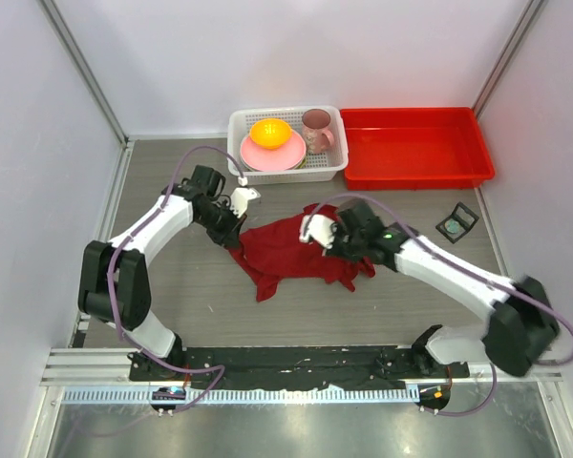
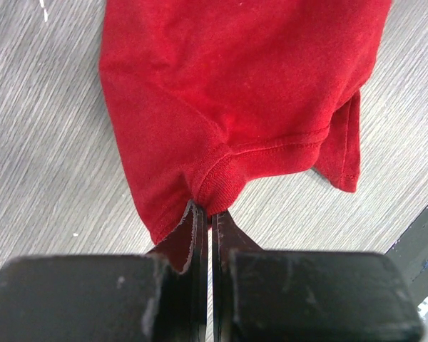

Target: Pin the brooch onto the clothing

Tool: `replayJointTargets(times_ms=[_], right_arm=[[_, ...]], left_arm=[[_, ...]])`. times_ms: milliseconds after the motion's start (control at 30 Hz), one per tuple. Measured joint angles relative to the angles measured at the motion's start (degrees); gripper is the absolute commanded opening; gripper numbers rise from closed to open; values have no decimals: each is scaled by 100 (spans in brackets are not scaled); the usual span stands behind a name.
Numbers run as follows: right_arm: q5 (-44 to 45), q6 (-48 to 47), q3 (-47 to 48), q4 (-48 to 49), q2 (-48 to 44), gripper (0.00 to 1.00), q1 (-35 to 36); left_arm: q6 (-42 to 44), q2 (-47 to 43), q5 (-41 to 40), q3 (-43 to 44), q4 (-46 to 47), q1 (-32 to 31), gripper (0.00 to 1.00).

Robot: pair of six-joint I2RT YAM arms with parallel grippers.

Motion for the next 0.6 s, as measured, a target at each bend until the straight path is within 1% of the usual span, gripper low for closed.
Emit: replayJointTargets(times_ms=[67, 133, 167, 200, 233, 267, 300, 333, 367, 400, 500, 600], right_arm=[[-22, -157, 0, -417, -776, 1, -273], [-79, -474, -20, -730, -1526, 1, -916], [-85, -728, -90, -828, -1880, 3, -1397], [-50, -920, -164, -914, -2057, 10, -1711], [-22, -1202, -282, -1036, -2218, 29, -2151], [37, -1530, -435, -1202, -2323, 41, -2579], [74, -1685, -522, -1340, -2317, 55, -2787], [111, -1921, -590, -1556, -2229, 83, -3025], [114, -2120, -601, -1797, -2087, 92, -3204], [90, -2262, -592, -1993, -1869, 95, -3335], [-229, -2540, -343, -2680, -1469, 96, -3460], [-791, -2490, 306, -3143, -1414, 90, -3272]], left_arm=[[-13, 0, 50, 0, -2, 103, 0], [-20, 0, 98, 0, -2, 190, 0], [-20, 0, 118, 0, -4, 225, 0], [-20, 0, 133, 0, -9, 254, 0], [-20, 0, 149, 0, -13, 269, 0], [-22, 0, 173, 0, -17, 284, 0], [-26, 0, 214, 0, -24, 286, 0], [-37, 0, 260, 0, -22, 286, 0], [-42, 0, 282, 0, -31, 286, 0], [-46, 0, 315, 0, -37, 286, 0], [-105, 0, 407, 0, -39, 286, 0], [-146, 0, 444, 0, -52, 286, 0]])
